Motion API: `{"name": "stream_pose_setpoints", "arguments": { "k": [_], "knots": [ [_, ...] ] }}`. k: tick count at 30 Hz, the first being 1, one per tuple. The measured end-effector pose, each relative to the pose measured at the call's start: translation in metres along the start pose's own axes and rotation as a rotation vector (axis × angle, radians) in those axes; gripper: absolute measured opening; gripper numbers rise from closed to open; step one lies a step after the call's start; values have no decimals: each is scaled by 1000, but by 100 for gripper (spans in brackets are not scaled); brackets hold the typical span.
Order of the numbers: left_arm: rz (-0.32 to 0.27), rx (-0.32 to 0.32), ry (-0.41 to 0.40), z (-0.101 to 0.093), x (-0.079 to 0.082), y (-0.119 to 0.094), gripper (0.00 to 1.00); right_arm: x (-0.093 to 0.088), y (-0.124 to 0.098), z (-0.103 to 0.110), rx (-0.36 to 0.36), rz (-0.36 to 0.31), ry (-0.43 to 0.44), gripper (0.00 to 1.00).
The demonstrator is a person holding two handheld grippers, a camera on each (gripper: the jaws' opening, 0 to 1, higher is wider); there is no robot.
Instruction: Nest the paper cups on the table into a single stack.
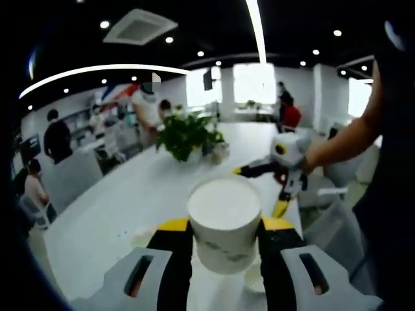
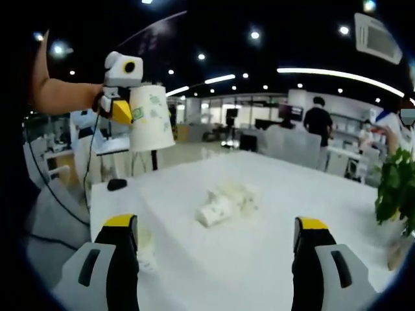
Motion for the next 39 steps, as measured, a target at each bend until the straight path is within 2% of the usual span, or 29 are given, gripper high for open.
{"name": "stream_pose_setpoints", "arguments": {
  "k": [9,12,18,22,24,26,28,32,34,35,39],
  "knots": [
    [-1,-18,-1,-14,0,1,38,8,0,5,10,-13,1,98],
    [5,-50,9,-23,-4,2,38,10,1,8,22,-14,1,98],
    [-3,-36,0,-23,-7,1,38,20,1,10,32,-21,-8,96],
    [-51,1,-2,-18,-3,-2,38,39,2,14,45,-52,-28,89],
    [-73,19,-8,-16,-2,-4,38,51,4,20,63,-88,9,86],
    [-89,28,-8,-15,-1,-4,38,62,7,30,110,-114,69,84],
    [-110,43,-11,-14,0,-5,38,70,9,37,142,-116,76,80],
    [-152,60,-36,-13,3,-5,38,76,13,50,197,-115,82,71],
    [-164,64,-38,-14,4,-6,38,78,13,62,257,-105,126,59],
    [-169,63,-42,-15,5,-6,38,77,13,63,264,-92,125,52],
    [-193,53,-59,-19,6,-9,38,79,16,77,330,-86,153,46]
  ]
}}
Point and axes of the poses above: the point that each gripper's makers call its tool centre point, and the gripper's own axes: y roughly forward along the fingers, z roughly to its left, x roughly out of its top, the point moved 3 cm from there along -y, roughly backward along the fingers, and after that the axes turned 14 degrees about -z, right-handed, at the moved point
